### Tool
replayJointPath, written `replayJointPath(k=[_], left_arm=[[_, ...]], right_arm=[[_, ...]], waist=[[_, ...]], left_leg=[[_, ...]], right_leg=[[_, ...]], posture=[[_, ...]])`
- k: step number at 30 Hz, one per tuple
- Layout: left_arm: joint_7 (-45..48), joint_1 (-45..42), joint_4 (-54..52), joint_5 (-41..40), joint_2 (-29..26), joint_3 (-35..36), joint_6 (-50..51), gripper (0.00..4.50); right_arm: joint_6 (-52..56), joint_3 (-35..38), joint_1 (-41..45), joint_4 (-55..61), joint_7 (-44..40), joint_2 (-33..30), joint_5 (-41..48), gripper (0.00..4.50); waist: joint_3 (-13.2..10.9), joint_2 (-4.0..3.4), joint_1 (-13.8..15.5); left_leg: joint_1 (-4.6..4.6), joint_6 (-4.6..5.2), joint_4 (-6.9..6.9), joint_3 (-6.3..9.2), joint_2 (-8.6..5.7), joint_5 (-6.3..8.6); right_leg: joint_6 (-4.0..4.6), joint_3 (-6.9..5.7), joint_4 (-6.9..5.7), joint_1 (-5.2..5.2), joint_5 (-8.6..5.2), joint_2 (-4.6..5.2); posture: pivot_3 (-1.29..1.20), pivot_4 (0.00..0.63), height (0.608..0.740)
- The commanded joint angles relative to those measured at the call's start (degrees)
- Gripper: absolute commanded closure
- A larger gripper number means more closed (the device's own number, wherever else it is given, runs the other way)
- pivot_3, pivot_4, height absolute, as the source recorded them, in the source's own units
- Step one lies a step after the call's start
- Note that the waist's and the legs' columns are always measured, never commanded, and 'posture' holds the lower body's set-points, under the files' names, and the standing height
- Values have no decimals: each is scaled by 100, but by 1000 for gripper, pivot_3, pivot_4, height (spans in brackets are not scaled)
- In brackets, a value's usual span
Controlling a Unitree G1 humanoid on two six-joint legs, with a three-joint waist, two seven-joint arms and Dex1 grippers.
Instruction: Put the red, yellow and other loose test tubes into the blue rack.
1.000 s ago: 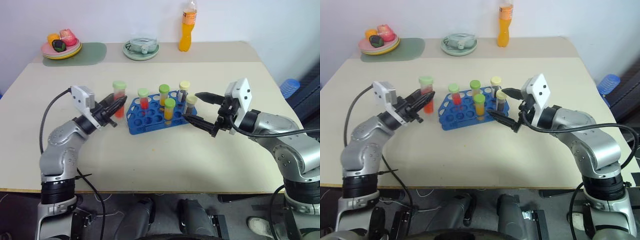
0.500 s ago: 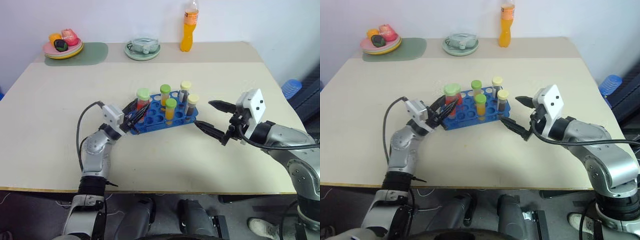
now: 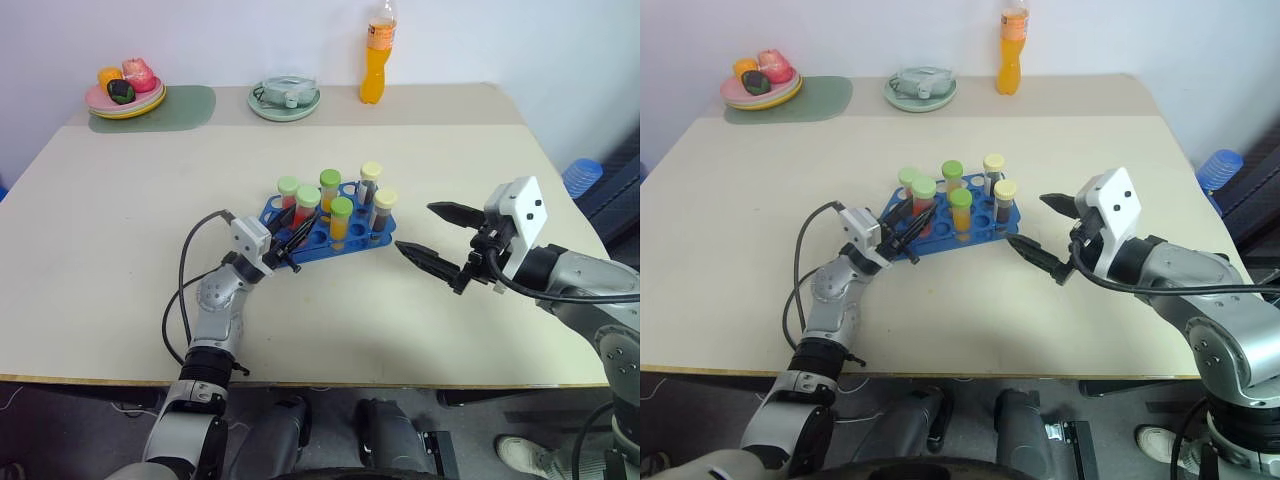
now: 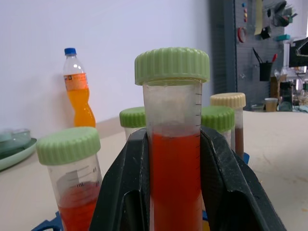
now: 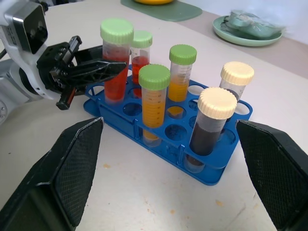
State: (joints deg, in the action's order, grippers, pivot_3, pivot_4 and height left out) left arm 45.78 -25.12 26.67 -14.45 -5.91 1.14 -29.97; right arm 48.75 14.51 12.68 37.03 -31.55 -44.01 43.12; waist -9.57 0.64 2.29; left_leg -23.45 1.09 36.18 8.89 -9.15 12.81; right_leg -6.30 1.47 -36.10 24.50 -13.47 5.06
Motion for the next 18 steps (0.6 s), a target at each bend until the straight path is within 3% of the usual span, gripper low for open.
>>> replayJointPath(k=[1,11,12,18], left_arm=[[27,-90,80,-41,20,-72,34,3738],[278,-175,-263,-768,9,76,1051,3738],[65,-168,-385,-573,-7,59,965,2725],[-349,-5,-1031,-159,-260,-100,1354,2725]], right_arm=[[-14,111,147,206,76,-74,76,0],[-81,-14,238,144,162,-18,33,0],[-114,-11,200,142,161,-1,19,0],[-336,-51,25,72,123,101,-93,0]], waist=[[0,0,0],[0,0,-1],[0,1,1],[-1,1,-8]], left_leg=[[0,0,0,0,0,0],[0,1,1,0,0,1],[0,1,1,0,-1,1],[0,1,0,1,0,0]], right_leg=[[0,0,0,0,0,0],[-1,-3,0,-1,0,-1],[-1,-3,0,-1,0,-1],[-1,0,0,-1,1,-1]], posture=[[0,150,740],[0,150,740],[0,150,740],[0,150,740]])
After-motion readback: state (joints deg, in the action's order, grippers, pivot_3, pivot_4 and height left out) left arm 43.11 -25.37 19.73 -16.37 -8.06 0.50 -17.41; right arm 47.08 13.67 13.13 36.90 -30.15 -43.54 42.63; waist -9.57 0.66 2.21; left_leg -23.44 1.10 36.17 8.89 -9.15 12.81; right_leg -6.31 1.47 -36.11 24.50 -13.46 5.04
